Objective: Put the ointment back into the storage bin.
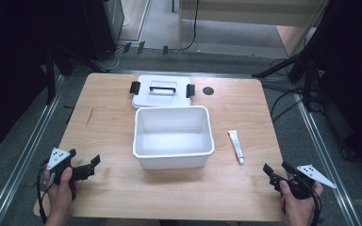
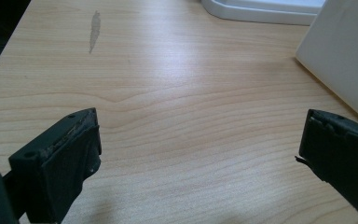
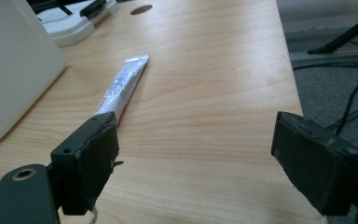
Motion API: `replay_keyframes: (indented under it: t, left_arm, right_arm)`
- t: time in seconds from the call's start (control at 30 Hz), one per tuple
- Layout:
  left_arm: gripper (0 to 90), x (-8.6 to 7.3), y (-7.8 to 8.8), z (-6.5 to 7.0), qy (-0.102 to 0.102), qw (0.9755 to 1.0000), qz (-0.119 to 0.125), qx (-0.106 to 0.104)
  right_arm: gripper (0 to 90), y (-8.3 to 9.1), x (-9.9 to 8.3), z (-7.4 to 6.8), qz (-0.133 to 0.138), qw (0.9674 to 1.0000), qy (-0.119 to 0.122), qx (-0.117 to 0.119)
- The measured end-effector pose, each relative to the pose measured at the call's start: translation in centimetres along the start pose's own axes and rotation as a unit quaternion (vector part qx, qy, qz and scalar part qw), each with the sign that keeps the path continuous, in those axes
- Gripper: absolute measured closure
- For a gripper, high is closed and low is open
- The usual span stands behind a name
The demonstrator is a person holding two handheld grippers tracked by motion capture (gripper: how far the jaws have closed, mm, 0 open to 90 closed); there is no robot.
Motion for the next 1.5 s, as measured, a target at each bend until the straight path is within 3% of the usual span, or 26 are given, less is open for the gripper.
replay_keyframes:
  t: [0.1,0.2,0.33,0.37,0.47,0.5,0.53,0.6,0.77,0.8,0.87,0.9,0.93,0.97,1.0,1.03,1.1,1.2,1.23,1.27,1.3,1.33,1.37,1.4,1.43,1.5]
  left_arm:
    - [0.0,0.0,0.0,0.0,0.005,1.0000,-0.002,-0.001]
    - [0.0,0.0,0.0,-0.2,0.011,0.9999,-0.004,-0.005]
    - [0.0,0.0,0.0,-0.3,0.018,0.9998,-0.001,-0.009]
    - [0.0,0.0,0.0,-0.3,0.021,0.9997,0.000,-0.011]
    - [0.0,0.0,0.1,-0.4,0.024,0.9996,0.001,-0.012]
    - [0.0,0.0,0.1,-0.3,0.023,0.9997,0.000,-0.012]
    - [0.0,0.0,0.1,-0.3,0.020,0.9997,0.000,-0.012]
    - [0.0,0.0,0.1,-0.3,0.016,0.9998,-0.001,-0.010]
    - [0.0,0.0,0.0,-0.2,0.017,0.9998,-0.004,-0.009]
    - [0.0,0.0,0.0,-0.2,0.018,0.9998,-0.005,-0.009]
    - [0.0,0.0,0.0,-0.2,0.016,0.9998,-0.005,-0.010]
    - [0.0,0.0,0.0,-0.2,0.014,0.9998,-0.005,-0.010]
    - [0.0,0.0,0.0,-0.1,0.013,0.9999,-0.004,-0.010]
    - [0.0,0.0,0.0,-0.1,0.013,0.9999,-0.004,-0.010]
    - [0.0,0.0,0.0,-0.1,0.011,0.9999,-0.004,-0.009]
    - [0.0,0.0,0.0,-0.1,0.010,0.9999,-0.004,-0.009]
    - [0.0,0.0,0.0,-0.1,0.009,0.9999,-0.004,-0.007]
    - [0.0,0.0,-0.1,-0.1,0.009,0.9999,-0.008,-0.007]
    - [0.0,0.0,-0.1,-0.1,0.008,0.9999,-0.008,-0.008]
    - [0.0,0.0,-0.2,-0.1,0.008,0.9999,-0.008,-0.007]
    - [0.0,0.0,-0.1,-0.1,0.008,0.9999,-0.008,-0.008]
    - [0.0,0.0,-0.1,-0.1,0.010,0.9999,-0.008,-0.008]
    - [0.0,0.0,-0.1,-0.1,0.010,0.9999,-0.007,-0.009]
    - [0.0,0.0,-0.1,-0.1,0.010,0.9999,-0.007,-0.009]
    - [0.0,0.0,-0.1,-0.1,0.011,0.9999,-0.007,-0.010]
    - [0.0,0.0,-0.1,-0.1,0.011,0.9998,-0.008,-0.011]
  right_arm:
    - [15.4,0.0,0.0,-0.2,-0.008,1.0000,0.004,-0.001]
    - [14.4,-0.2,0.4,-0.8,-0.023,0.9994,-0.004,0.027]
    - [14.3,-0.3,0.9,-1.3,-0.065,0.9977,0.001,0.018]
    - [14.4,-0.5,1.1,-1.4,-0.093,0.9956,-0.001,0.011]
    - [14.5,-0.8,1.2,-1.5,-0.112,0.9937,-0.006,0.010]
    - [14.6,-0.9,1.3,-1.6,-0.126,0.9919,-0.009,0.012]
    - [14.5,-1.3,1.4,-1.9,-0.161,0.9869,-0.002,0.010]
    - [14.5,-1.4,1.4,-2.1,-0.172,0.9850,-0.001,0.012]
    - [14.8,-2.1,2.0,-2.9,-0.243,0.9701,0.010,0.001]
    - [14.8,-2.3,2.1,-3.1,-0.265,0.9643,-0.003,-0.001]
    - [14.8,-2.5,2.1,-3.1,-0.272,0.9623,-0.003,-0.002]
    - [14.8,-2.6,2.1,-3.1,-0.286,0.9582,-0.002,-0.007]
    - [14.7,-2.8,2.0,-3.2,-0.311,0.9504,-0.002,-0.013]
    - [14.7,-2.8,2.0,-3.2,-0.311,0.9504,-0.002,-0.013]
    - [14.7,-2.9,2.0,-3.3,-0.322,0.9466,-0.002,-0.015]
    - [14.5,-3.2,1.8,-3.4,-0.346,0.9381,0.004,-0.019]
    - [14.6,-3.3,1.9,-3.5,-0.366,0.9302,0.006,-0.031]
    - [14.6,-3.5,2.1,-3.5,-0.377,0.9255,0.002,-0.035]
    - [14.6,-3.7,2.3,-3.7,-0.391,0.9197,0.004,-0.037]
    - [14.6,-3.7,2.3,-3.7,-0.391,0.9197,0.004,-0.037]
    - [14.6,-3.8,2.4,-3.8,-0.398,0.9166,0.006,-0.038]
    - [14.6,-3.8,2.5,-3.9,-0.410,0.9111,0.007,-0.038]
    - [14.5,-4.1,2.5,-4.1,-0.432,0.9010,0.008,-0.044]
    - [14.5,-4.1,2.5,-4.1,-0.432,0.9010,0.008,-0.044]
    - [14.4,-4.2,2.5,-4.1,-0.439,0.8975,0.011,-0.043]
    - [14.2,-4.5,2.6,-4.4,-0.459,0.8871,0.016,-0.049]
Point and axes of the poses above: each handheld gripper's, and its own axes: y roughly backward along the jaws, x roughly out of its top, z roughly to its right, the point moved 5 cm from there along -y, roughly forward along the jaws, and after that the axes turned 14 degrees about x, right-handed, at the moved point
